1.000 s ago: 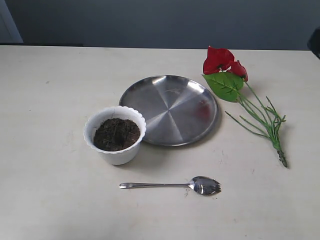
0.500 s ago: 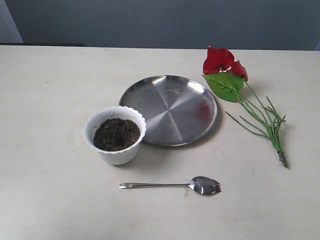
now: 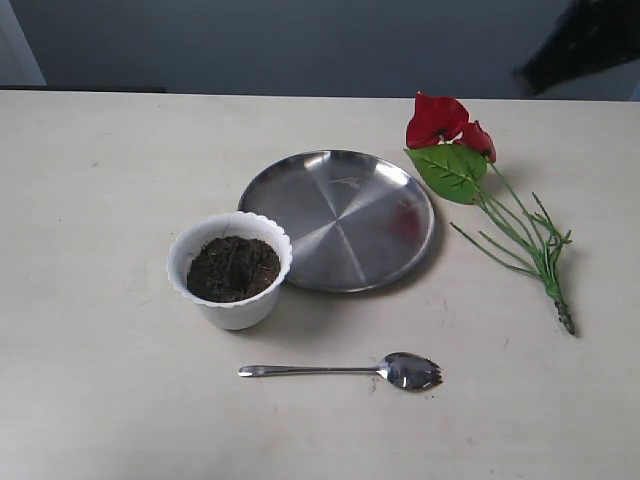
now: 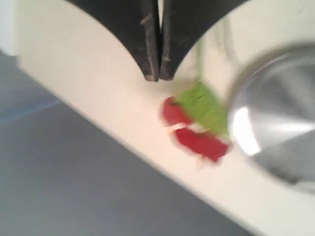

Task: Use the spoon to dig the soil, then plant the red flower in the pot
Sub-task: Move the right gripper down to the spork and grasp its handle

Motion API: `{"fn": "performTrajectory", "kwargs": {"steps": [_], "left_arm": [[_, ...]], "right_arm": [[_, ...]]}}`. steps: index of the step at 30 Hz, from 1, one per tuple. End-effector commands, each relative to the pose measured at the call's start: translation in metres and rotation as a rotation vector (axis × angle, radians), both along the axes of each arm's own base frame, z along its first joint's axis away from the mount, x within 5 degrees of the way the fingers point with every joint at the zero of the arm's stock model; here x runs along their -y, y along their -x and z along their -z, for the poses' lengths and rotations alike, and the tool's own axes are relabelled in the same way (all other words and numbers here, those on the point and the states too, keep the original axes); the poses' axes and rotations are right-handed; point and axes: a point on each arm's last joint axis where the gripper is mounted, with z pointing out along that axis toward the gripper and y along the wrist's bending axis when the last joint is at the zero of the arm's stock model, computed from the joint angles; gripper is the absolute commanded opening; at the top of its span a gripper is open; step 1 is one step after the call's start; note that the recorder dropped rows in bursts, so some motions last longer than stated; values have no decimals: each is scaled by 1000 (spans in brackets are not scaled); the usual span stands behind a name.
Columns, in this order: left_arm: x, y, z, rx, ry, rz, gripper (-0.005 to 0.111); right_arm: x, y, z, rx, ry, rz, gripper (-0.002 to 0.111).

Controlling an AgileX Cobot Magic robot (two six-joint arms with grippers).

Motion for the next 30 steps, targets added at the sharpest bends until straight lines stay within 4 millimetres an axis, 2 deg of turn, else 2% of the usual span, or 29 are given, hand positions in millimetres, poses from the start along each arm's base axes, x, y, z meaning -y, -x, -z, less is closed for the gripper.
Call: {"fn": "performTrajectory", "kwargs": {"steps": [1,5,8,10,11,12,13,14,15,16,20,24,30], "left_arm": [[0,1,0,4,3,9,0],[0,1,0,4,3,9,0],[0,1,0,4,3,9,0],[0,1,0,4,3,9,0],[0,1,0,4,3,9,0],[0,1,0,4,3,9,0],[0,1,0,4,3,9,0],[0,1,0,4,3,9,0],[0,1,0,4,3,9,0],[0,1,0,4,3,9,0],[0,1,0,4,3,9,0],[0,1,0,4,3,9,0],[0,1,0,4,3,9,0]], "right_arm": [[-53,36,9,-344,76,-346,-1],[-95,75,24,-388,242,-582,-1],[-119,94,41,-404,361,-680,-1],[-140,109,65,-428,458,-754,-1],[-153,117,84,-453,533,-805,2],[-159,122,92,-463,570,-832,6],[-168,128,108,-479,622,-863,18],[-171,131,113,-486,632,-872,25],[-176,133,122,-503,654,-881,36],[-177,134,125,-511,658,-879,39],[-189,133,144,-520,634,-891,36],[-198,129,175,-559,690,-886,36],[-205,124,195,-561,684,-883,36]]}}
